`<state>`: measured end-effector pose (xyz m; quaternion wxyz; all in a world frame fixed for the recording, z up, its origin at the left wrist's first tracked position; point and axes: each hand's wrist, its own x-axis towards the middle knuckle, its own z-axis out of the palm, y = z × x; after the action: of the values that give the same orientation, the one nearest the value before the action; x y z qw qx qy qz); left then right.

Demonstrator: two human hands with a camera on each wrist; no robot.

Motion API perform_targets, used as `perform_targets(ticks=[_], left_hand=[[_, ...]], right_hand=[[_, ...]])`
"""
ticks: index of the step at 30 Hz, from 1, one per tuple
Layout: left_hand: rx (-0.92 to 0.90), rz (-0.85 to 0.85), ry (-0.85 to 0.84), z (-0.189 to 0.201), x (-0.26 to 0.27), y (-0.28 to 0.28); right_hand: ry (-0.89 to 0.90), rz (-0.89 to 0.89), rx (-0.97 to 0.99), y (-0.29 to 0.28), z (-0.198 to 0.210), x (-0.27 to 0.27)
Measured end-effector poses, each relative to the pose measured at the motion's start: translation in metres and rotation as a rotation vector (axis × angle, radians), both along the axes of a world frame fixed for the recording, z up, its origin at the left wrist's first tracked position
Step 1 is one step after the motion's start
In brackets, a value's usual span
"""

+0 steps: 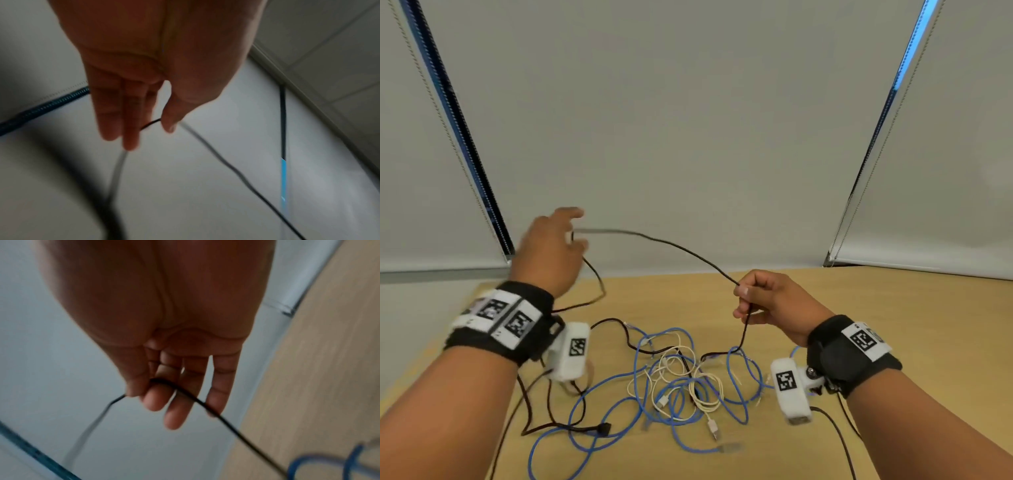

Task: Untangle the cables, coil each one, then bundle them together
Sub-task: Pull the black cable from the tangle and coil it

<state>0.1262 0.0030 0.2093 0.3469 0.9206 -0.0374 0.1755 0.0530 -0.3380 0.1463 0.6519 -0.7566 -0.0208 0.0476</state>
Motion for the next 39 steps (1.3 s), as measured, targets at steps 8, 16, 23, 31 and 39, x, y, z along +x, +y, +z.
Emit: perform_targets(ticks=[8,16,23,31,39], left_hand=[[-0.498,-0.587,0.263,-0.071,-0.073,-0.136],[-0.639,-0.547,0.433,-0.12,-0.068,-0.103],[-0.702,-0.613,0.382,-0.089,-0.061,-0.082],[-1.084,-0.729,0.504,-0.059,-0.066,-0.077],[-1.651,-0.68,0.492,-0.049,-0.068,-0.062]], right_hand=[[-0.049,0.022,0.542,0.042,0.042,0.019],[-0.112,-0.307,0.511,-0.015,0.065,0.012],[-0.185,-0.552,-0.268,-0.018,0.01,-0.009],[-0.187,0.178,-0.285,0.028,-0.001,-0.026],[-0.159,0.02,-0.424,0.031,-0.02,-0.021]])
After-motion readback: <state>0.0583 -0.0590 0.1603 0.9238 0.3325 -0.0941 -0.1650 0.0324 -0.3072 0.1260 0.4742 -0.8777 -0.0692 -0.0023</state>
